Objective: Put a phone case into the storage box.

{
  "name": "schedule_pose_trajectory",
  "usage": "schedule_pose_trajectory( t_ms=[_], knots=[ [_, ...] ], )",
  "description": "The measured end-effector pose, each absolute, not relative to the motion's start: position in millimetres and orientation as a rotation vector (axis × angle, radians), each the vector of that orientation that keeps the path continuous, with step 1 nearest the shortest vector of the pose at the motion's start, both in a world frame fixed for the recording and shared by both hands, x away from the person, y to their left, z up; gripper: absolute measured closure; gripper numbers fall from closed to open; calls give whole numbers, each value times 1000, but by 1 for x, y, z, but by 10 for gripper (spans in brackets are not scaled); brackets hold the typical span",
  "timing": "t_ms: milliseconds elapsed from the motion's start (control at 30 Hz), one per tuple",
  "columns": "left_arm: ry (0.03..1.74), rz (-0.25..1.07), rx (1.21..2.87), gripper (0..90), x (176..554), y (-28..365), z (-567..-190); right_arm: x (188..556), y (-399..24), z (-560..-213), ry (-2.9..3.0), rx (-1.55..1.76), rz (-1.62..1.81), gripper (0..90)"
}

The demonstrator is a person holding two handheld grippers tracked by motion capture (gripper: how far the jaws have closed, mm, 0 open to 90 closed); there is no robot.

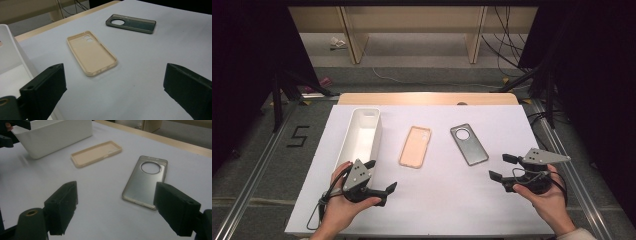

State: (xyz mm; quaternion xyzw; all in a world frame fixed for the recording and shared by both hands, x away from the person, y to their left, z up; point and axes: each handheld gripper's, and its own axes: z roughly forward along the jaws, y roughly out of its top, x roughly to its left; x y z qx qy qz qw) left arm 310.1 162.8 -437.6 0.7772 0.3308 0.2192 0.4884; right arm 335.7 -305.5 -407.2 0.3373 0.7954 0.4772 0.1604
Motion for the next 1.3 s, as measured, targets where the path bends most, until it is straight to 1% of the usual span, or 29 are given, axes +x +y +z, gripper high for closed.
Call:
schedule_pose_trajectory(
  t_ms=[267, 300, 333, 367, 433, 467, 533, 567, 633, 733, 767, 867, 900, 933, 1133, 1300],
  knots=[
    [809, 536, 1888, 47, 311, 164, -437, 338, -306, -408, 2268, 984, 1351, 212],
    [811, 538, 1888, 48, 311, 164, -437, 338, -306, -409, 2267, 982, 1352, 220],
    [811, 540, 1888, 50, 311, 164, -437, 339, -307, -409, 2267, 984, 1345, 247],
    [810, 541, 1889, 52, 311, 164, -437, 341, -307, -409, 2267, 988, 1336, 286],
    [812, 541, 1887, 54, 311, 163, -437, 344, -308, -410, 2261, 1004, 1315, 392],
    [812, 542, 1887, 56, 312, 163, -437, 347, -309, -411, 2256, 1018, 1292, 470],
    [811, 544, 1887, 58, 311, 162, -437, 353, -309, -413, 2246, 1048, 1258, 589],
    [809, 544, 1888, 60, 312, 162, -437, 356, -308, -414, 2243, 1061, 1236, 669],
    [809, 548, 1889, 65, 312, 162, -437, 362, -307, -416, 2239, 1084, 1186, 784],
    [810, 546, 1887, 68, 312, 162, -437, 374, -304, -418, 2252, 1141, 1118, 886],
    [810, 546, 1887, 68, 312, 162, -437, 378, -304, -419, 2262, 1159, 1104, 900],
    [805, 547, 1888, 70, 312, 161, -437, 393, -302, -425, 2280, 1214, 1018, 900],
    [805, 547, 1888, 70, 312, 161, -437, 393, -302, -425, 2280, 1214, 1018, 900],
    [803, 546, 1888, 71, 311, 161, -437, 404, -301, -429, 2287, 1244, 972, 900],
    [805, 545, 1887, 74, 312, 161, -437, 434, -298, -443, 2310, 1329, 870, 900],
    [803, 544, 1886, 76, 311, 161, -437, 450, -296, -456, 2335, 1396, 810, 900]
  ],
)
